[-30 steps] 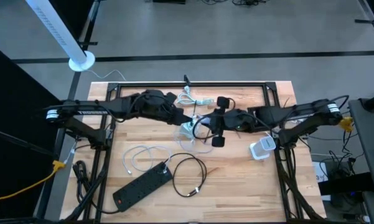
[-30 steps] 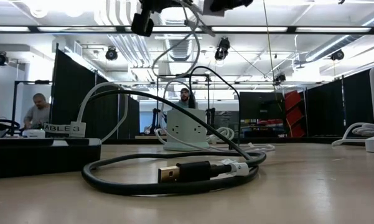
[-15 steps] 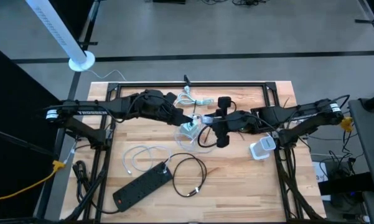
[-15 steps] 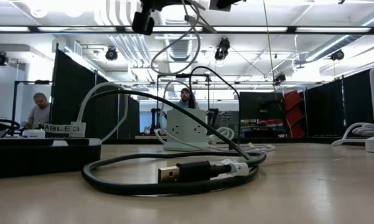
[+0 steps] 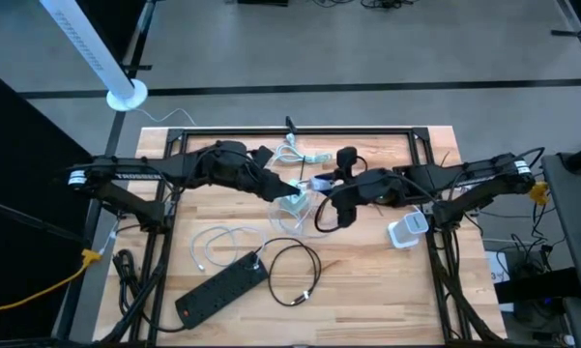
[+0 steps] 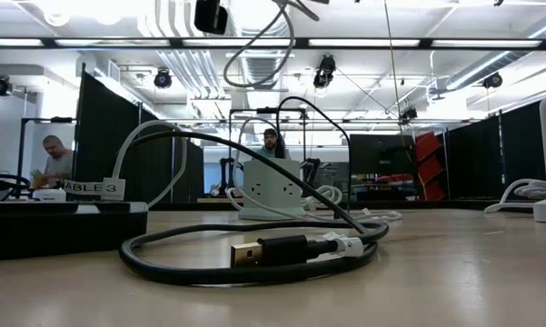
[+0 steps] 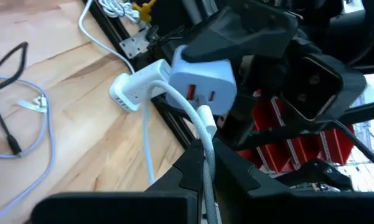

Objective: Insert USB
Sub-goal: Insert the white charger cable into the purple charger adapter

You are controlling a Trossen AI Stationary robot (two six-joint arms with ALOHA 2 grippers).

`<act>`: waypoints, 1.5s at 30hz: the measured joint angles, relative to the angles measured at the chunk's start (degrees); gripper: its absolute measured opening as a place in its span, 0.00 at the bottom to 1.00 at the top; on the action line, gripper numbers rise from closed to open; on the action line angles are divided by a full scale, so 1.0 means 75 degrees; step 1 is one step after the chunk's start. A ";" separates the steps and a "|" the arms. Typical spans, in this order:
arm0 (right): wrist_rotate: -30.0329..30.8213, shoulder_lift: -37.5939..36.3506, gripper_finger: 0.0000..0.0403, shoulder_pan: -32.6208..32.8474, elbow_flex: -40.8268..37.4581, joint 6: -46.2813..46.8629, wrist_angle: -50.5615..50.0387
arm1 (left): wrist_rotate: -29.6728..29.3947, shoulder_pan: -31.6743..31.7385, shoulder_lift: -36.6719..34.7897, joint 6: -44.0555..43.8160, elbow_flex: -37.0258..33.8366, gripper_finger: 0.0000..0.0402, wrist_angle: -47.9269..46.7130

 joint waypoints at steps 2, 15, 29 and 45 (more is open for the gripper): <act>-0.0068 0.0011 0.29 -0.0002 0.0000 -0.0044 0.0089 | -0.0001 -0.0003 -0.0004 -0.0018 0.0000 0.03 0.0014; 0.0073 0.0018 0.29 0.0021 0.0000 -0.0060 0.0180 | -0.0110 0.0076 -0.0166 0.0064 -0.0012 0.03 0.0090; -0.0402 -0.0106 0.29 0.0037 -0.0003 -0.0501 0.1271 | 0.0493 0.0018 -0.0631 0.0521 -0.0009 0.03 0.0256; -0.0466 -0.0185 0.29 0.0106 -0.0006 -0.0632 0.1335 | 0.0482 0.0018 -0.0637 0.0490 -0.0009 0.03 0.0339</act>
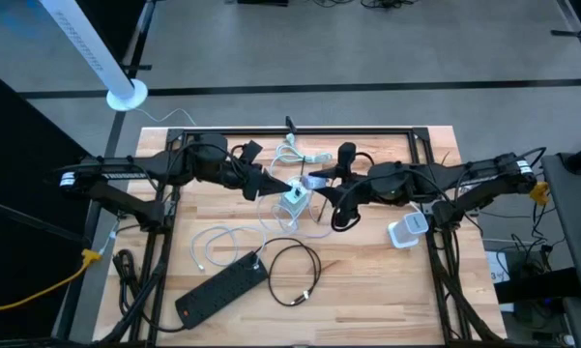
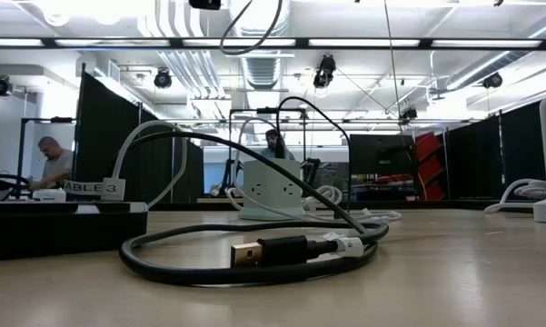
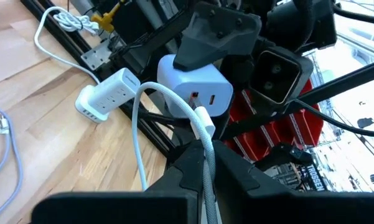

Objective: Insert USB
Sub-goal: Insert the white charger cable into the purple charger adapter

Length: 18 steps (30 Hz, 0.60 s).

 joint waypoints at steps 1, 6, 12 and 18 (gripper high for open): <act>-0.0010 0.0000 0.29 0.0014 0.0000 -0.0003 -0.0005 | -0.0003 0.0000 0.0000 0.0000 0.0000 0.03 0.0038; -0.0015 0.0003 0.29 0.0058 0.0000 -0.0040 -0.0002 | 0.0000 -0.0003 0.0000 0.0000 0.0000 0.03 0.0040; 0.0014 0.0003 0.29 0.0061 0.0000 -0.0063 0.0074 | 0.0012 -0.0038 0.0000 -0.0035 0.0000 0.03 0.0037; 0.0069 0.0003 0.29 0.0064 0.0000 -0.0157 0.0285 | 0.0011 -0.0105 0.0003 -0.0052 0.0000 0.03 0.0037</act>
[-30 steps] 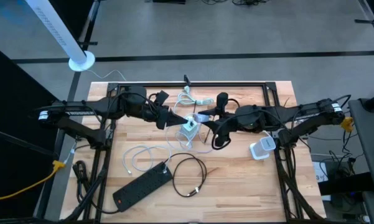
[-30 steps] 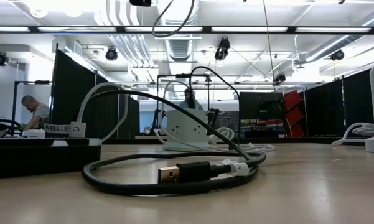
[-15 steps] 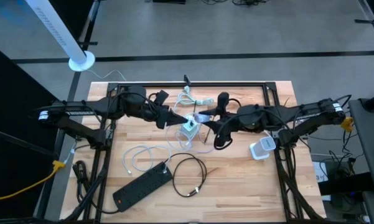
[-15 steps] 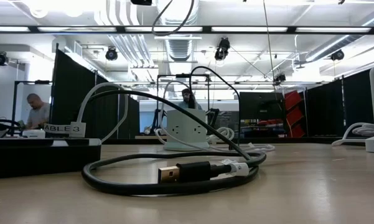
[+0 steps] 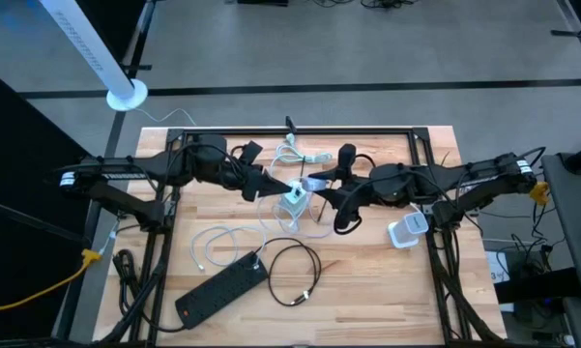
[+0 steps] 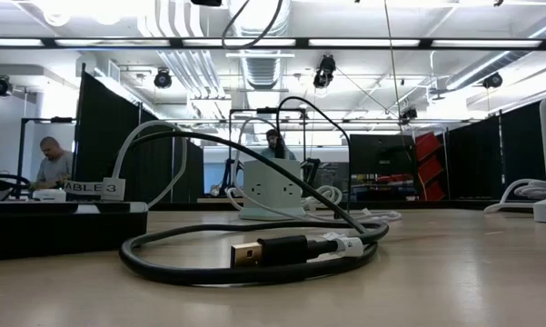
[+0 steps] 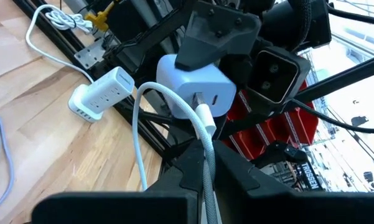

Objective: Insert USB
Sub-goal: Insert the white charger cable into the purple charger adapter

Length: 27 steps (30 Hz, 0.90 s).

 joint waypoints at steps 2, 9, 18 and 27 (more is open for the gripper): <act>0.0000 0.0000 0.29 0.0000 0.0000 -0.0050 0.0004 | -0.0002 -0.0010 0.0000 0.0000 0.0000 0.03 -0.0002; -0.0065 0.0003 0.29 0.0000 -0.0003 -0.0039 -0.0105 | -0.0002 -0.0015 0.0006 -0.0011 0.0000 0.03 -0.0009; -0.0370 0.0162 0.29 -0.0002 -0.0003 -0.0024 -0.0174 | 0.0060 -0.0031 0.0068 -0.0202 0.0009 0.03 -0.0183; -0.0375 0.0245 0.29 0.0000 -0.0009 0.0281 -0.0244 | 0.0138 -0.0136 0.0316 -0.0267 0.0012 0.03 -0.0189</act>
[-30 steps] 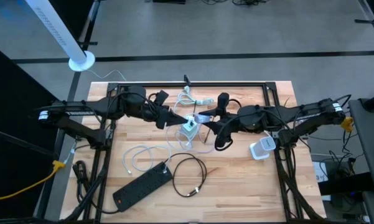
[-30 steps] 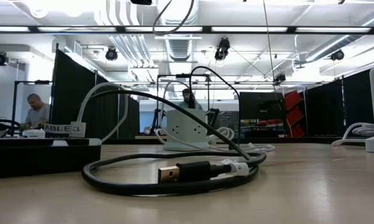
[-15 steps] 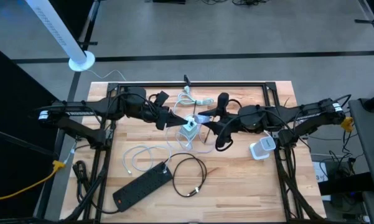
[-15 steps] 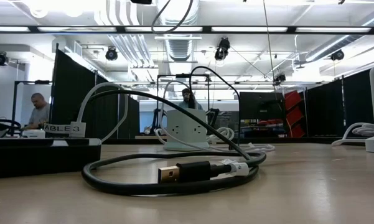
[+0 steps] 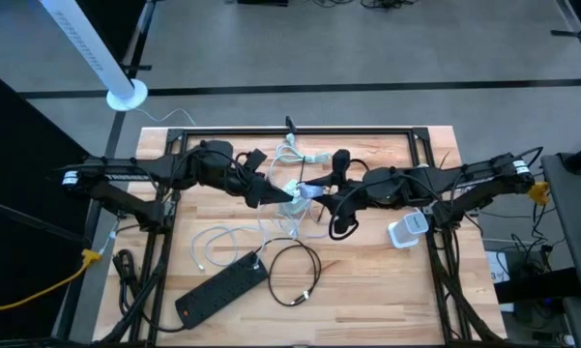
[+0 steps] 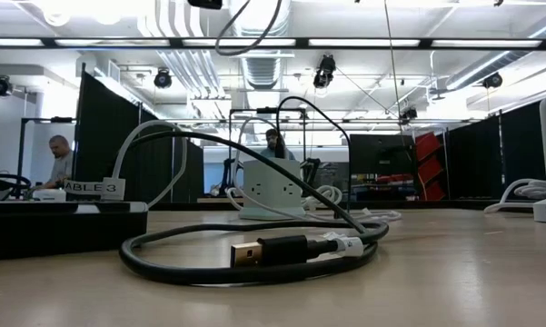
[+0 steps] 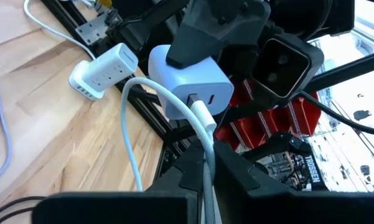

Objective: Insert USB
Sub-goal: Insert the white charger cable into the purple charger adapter

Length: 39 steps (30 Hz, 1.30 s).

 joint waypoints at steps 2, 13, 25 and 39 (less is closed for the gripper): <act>0.0002 0.0002 0.29 0.0000 0.0000 0.0074 -0.0007 | -0.0012 0.0005 0.0007 0.0002 0.0000 0.03 0.0014; 0.0005 0.0002 0.29 0.0195 0.0000 0.0263 -0.0447 | -0.0105 0.0005 0.0010 0.0037 0.0000 0.03 -0.0082; -0.0012 0.0002 0.29 0.0198 0.0003 0.0564 -0.0599 | -0.0069 0.0005 0.0281 0.0046 0.0000 0.03 -0.0044; -0.0020 -0.0003 0.29 0.0198 0.0003 0.0720 -0.0482 | -0.0073 0.0005 0.0180 0.0713 -0.0003 0.04 0.0113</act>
